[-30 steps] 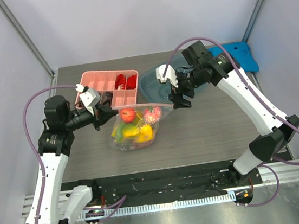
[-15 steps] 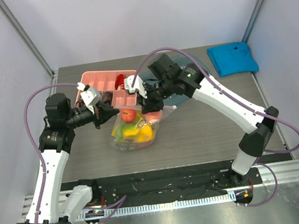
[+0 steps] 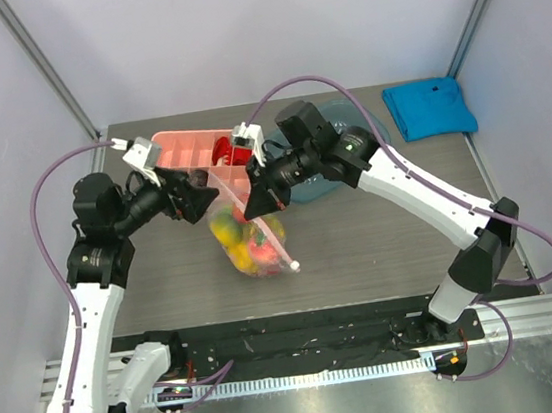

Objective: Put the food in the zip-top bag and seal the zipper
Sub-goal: Place the zipper food storage bag at the center of the board.

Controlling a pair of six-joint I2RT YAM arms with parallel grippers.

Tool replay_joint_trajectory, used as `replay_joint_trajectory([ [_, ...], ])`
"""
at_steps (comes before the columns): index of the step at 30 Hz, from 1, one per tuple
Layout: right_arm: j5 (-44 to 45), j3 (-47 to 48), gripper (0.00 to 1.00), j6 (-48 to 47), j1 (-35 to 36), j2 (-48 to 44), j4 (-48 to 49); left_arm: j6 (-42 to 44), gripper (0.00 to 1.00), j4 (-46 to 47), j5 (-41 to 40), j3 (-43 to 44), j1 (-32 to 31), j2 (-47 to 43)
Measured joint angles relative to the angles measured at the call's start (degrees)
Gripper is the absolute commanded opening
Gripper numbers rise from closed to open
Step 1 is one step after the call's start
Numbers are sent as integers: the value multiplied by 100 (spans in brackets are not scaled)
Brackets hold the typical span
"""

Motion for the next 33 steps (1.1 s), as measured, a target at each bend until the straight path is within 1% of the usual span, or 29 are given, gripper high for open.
replay_joint_trajectory([
  [4,-94,-898,1,1617,0,-378,1169,-557,100,24,-422,153,2,-11],
  [8,-46,-1727,1,3270,-50,-649,2326,-874,100,31,-776,162,0,-140],
  [11,61,-2011,1,3825,-212,-791,2555,-966,100,-24,-981,144,2,-341],
  [13,138,-2197,1,4048,-525,-999,2474,-981,100,-50,-1073,76,2,-562],
  [14,181,-2253,1,4094,-704,-1110,2382,-981,100,-70,-1097,44,0,-654],
  [18,437,-2551,1,4068,-1808,-1679,1738,-979,100,-129,-1178,-116,0,-927],
  [21,494,-2905,1,3917,-2321,-2076,1228,-977,100,-120,-1222,-155,0,-938],
  [26,442,-3244,1,3167,-2435,-2420,299,-975,100,-72,-1235,-232,0,-640],
  [29,490,-3274,1,2542,-2461,-2424,-238,-975,100,13,-1231,-271,2,-404],
  [33,737,-3447,1,1602,-2691,-2422,-826,-970,100,48,-1226,-315,2,-153],
])
